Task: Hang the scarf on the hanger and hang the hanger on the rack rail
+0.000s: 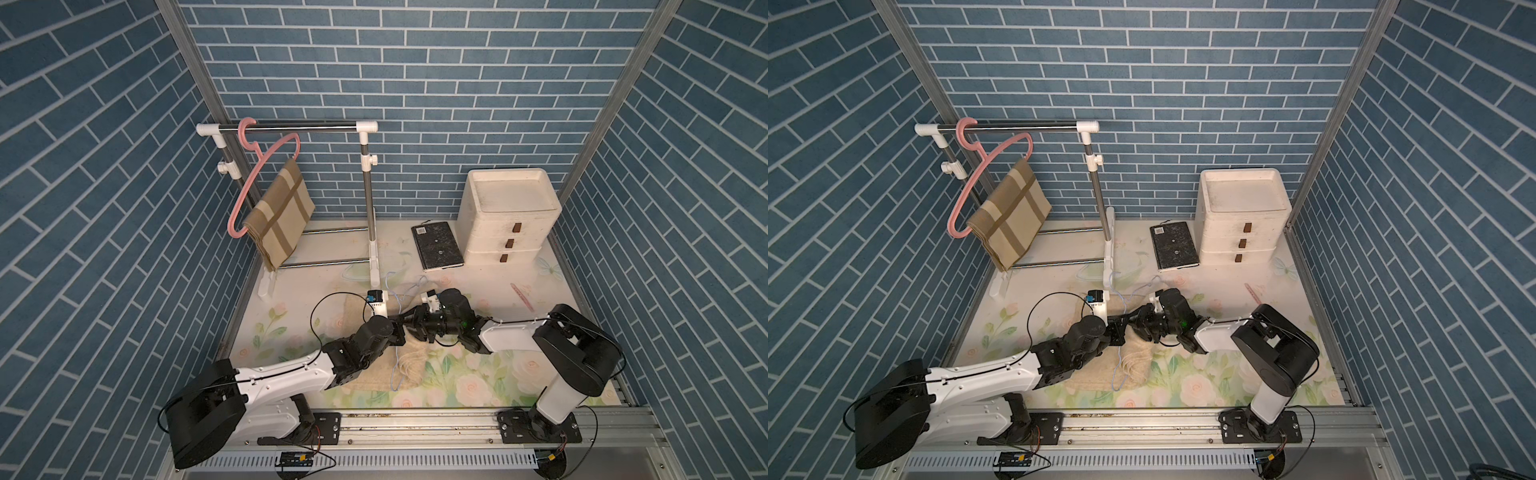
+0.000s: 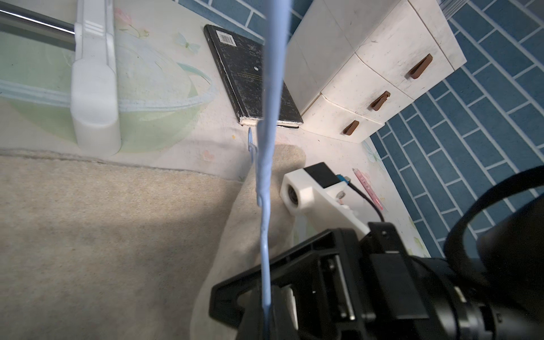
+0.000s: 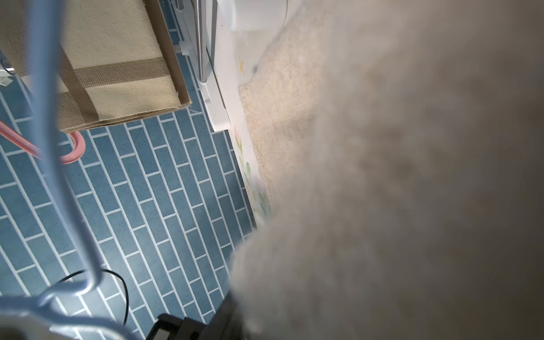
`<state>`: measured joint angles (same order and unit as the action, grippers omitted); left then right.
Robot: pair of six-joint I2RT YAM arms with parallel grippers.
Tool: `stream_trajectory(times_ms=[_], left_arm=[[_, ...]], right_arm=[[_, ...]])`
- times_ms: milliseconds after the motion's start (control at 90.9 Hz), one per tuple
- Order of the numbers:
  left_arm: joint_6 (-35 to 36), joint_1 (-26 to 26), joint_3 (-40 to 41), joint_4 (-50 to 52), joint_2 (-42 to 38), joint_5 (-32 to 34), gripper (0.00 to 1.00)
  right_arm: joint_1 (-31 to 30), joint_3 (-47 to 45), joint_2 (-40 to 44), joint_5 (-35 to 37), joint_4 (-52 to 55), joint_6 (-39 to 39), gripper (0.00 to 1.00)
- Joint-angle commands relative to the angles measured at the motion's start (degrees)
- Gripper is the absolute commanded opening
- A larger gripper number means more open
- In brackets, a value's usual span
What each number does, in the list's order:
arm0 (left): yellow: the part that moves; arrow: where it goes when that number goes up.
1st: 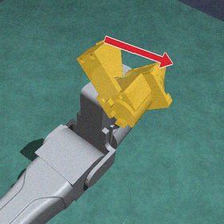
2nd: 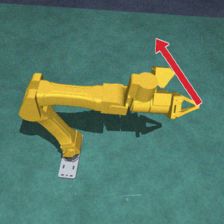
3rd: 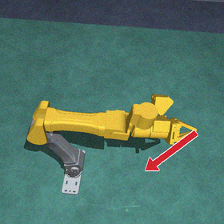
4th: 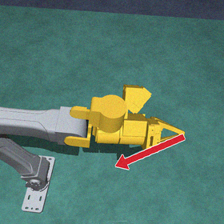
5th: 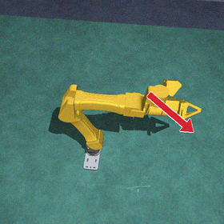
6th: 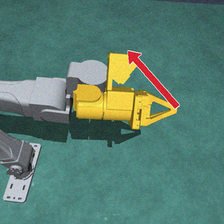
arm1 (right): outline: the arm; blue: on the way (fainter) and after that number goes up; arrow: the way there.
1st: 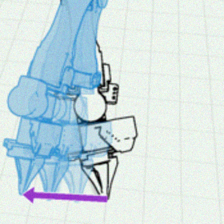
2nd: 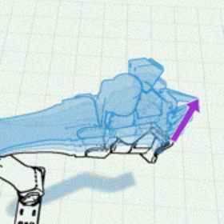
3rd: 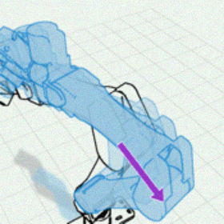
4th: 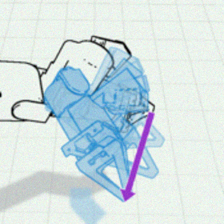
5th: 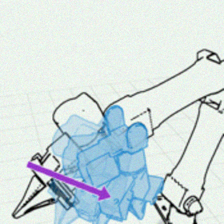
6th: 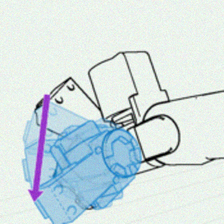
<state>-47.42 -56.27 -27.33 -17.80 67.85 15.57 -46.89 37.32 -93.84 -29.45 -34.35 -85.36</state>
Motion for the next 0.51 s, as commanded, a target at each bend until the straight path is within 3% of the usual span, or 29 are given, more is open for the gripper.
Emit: stream_trajectory(times_ms=[0,187,275,385,495], left_arm=[[-0.14,-0.22,-0.24,1.79,-0.35,-0.65,0.00],[-0.37,-0.24,-0.28,2.07,-0.65,-0.44,0.00],[-0.23,-0.21,-0.48,2.22,-0.45,-0.50,0.00],[0.17,-0.23,-0.90,2.26,-0.19,-0.76,0.00],[0.48,-0.24,-0.84,2.07,-0.42,-0.94,0.00]], right_arm=[[2.20,-2.20,5.85,1.60,5.35,5.29,0.45],[5.99,-2.91,11.83,-0.67,8.72,9.94,0.53],[6.65,-1.73,11.88,-0.58,12.24,12.49,0.50],[6.37,-1.94,8.06,-2.38,9.32,11.41,0.33],[5.44,0.17,5.52,-2.52,9.03,12.00,0.05]])
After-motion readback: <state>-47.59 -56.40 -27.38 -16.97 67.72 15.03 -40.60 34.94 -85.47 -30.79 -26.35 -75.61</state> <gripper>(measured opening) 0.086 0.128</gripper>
